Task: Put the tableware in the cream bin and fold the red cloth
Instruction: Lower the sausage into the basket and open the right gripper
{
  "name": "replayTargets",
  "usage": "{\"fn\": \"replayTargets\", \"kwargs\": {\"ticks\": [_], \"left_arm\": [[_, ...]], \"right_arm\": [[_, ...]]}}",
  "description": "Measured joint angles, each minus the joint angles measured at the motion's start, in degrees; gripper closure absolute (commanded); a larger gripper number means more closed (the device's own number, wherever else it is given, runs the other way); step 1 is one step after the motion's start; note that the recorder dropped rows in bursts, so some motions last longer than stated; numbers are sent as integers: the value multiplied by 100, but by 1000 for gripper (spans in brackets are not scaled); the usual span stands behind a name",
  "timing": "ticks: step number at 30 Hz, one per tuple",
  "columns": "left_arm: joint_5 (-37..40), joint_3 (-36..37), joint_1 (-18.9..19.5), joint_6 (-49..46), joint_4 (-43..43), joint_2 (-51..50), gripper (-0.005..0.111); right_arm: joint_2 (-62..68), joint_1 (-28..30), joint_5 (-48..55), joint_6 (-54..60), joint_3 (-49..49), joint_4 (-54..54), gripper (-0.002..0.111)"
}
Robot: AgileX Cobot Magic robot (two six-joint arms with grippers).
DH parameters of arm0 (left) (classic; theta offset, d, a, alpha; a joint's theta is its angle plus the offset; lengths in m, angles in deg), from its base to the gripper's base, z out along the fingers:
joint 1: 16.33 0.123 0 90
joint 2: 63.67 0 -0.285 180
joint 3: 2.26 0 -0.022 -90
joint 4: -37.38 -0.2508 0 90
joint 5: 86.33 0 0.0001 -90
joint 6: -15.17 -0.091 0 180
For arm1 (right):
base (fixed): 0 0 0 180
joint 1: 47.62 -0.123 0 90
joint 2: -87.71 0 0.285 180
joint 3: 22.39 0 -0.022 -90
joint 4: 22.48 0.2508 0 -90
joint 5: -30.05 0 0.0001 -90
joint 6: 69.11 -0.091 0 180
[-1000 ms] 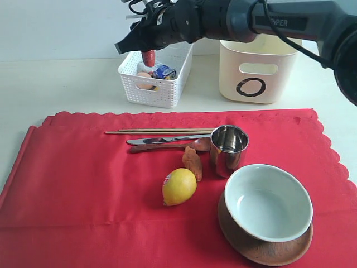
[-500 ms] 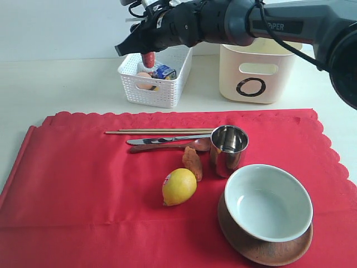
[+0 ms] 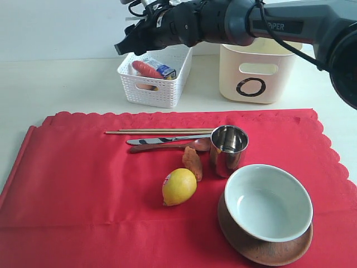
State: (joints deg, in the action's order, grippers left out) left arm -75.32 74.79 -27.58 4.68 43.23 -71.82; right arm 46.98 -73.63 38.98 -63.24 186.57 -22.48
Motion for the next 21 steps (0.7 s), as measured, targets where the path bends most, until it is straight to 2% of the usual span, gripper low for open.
{"fn": "replayTargets", "kwargs": {"ticks": [7,13,21], "left_arm": [[0,0,0,0,0,0,106],[0,0,0,0,0,0,106],[0,0,0,0,0,0,106]], "right_arm": [[0,0,196,0,0,0,45],[-49,0,907,0,0,0,45],[-727,0,1896,213,0,0,45]]}}
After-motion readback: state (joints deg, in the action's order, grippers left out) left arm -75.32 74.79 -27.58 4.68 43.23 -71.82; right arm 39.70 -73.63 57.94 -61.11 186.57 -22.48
